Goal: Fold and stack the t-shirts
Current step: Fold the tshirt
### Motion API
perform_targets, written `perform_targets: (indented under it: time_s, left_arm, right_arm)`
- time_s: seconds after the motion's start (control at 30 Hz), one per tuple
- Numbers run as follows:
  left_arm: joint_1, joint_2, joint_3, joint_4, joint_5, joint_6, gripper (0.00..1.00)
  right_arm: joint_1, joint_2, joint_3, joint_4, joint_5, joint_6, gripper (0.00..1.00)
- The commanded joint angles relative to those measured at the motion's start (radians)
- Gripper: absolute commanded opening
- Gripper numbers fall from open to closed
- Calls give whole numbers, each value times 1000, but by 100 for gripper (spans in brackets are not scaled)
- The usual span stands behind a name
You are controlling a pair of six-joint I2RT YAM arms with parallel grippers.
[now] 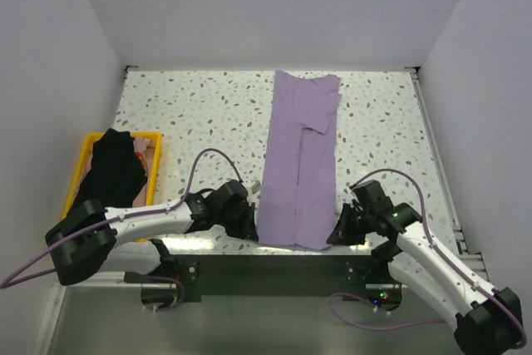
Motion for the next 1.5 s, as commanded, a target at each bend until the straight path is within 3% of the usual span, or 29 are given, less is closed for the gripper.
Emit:
perform_targets:
  time_s: [0.0, 0.13, 0.27, 0.5, 0.77, 1.13, 1.47]
  left_arm:
    - [-21, -59, 38, -51, -6, -30, 0]
    - [-23, -90, 55, -72, -12, -27, 0]
    - [-2, -49, 174, -123, -57, 34, 0]
    - [87, 101, 381, -132, -74, 160, 0]
    - [198, 301, 521, -45, -60, 162, 0]
    - [344, 516, 725, 15, -84, 166, 0]
    - [410, 710, 929, 3, -75, 205, 0]
  right_arm:
    - [21, -63, 54, -127, -16, 3, 0]
    - [26, -129, 114, -204, -3, 9, 0]
    - [27, -86, 197, -198, 84, -20, 0]
    - [26, 140, 385, -13, 251, -76, 0]
    - [10, 415, 534, 164, 419, -124, 0]
    - [-169, 716, 657, 348, 365, -182, 0]
    - [-223, 908, 771, 399, 327, -185, 0]
